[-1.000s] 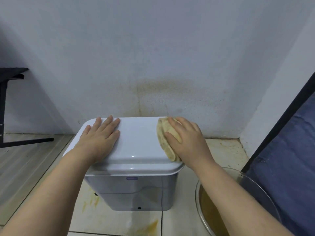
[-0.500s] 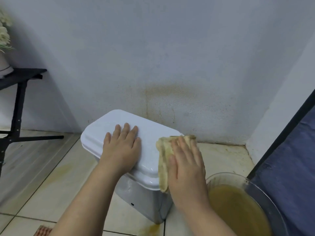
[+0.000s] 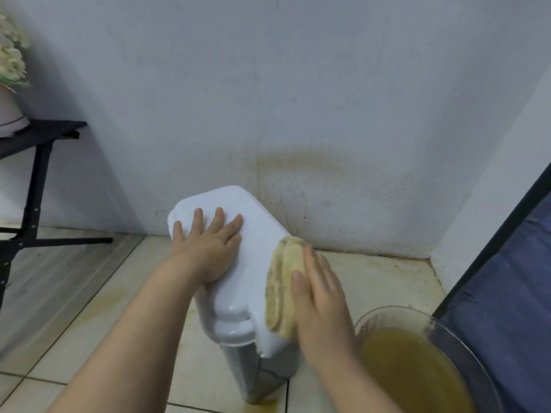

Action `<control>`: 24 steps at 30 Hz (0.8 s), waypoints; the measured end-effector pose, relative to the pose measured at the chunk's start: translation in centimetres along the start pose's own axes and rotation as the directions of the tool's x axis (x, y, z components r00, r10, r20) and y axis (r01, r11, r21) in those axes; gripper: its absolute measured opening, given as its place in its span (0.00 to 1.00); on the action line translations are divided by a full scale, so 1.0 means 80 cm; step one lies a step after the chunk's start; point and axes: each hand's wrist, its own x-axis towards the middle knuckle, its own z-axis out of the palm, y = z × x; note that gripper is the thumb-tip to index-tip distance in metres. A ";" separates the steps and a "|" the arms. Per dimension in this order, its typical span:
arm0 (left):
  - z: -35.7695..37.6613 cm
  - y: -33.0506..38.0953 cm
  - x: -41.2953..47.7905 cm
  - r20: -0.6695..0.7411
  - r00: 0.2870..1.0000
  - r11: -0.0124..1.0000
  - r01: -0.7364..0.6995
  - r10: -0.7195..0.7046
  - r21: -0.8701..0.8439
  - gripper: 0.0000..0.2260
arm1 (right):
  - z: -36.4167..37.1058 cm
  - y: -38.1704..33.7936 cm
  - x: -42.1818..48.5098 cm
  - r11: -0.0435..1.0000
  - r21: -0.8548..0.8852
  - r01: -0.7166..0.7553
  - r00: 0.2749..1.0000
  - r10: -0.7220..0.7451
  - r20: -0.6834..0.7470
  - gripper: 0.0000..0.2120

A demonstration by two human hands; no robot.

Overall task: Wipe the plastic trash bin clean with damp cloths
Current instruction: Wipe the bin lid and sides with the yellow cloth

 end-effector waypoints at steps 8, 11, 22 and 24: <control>0.009 0.010 0.000 -0.054 0.999 0.992 -0.015 0.008 -0.122 0.24 | 0.009 -0.010 0.048 0.963 0.239 -0.125 0.983 0.087 0.163 0.22; 0.009 0.012 -0.003 -0.059 0.998 0.991 -0.007 0.000 -0.131 0.24 | 0.001 -0.014 0.089 0.890 0.400 -0.218 0.951 0.101 0.294 0.22; 0.010 0.042 0.000 -0.084 0.996 0.990 -0.001 -0.011 -0.144 0.23 | -0.011 0.008 0.076 0.847 0.485 -0.220 0.971 0.139 0.197 0.22; 0.011 0.046 0.001 -0.086 0.996 0.989 0.000 -0.013 -0.145 0.23 | -0.018 0.010 0.072 0.846 0.487 -0.217 0.972 0.142 0.187 0.21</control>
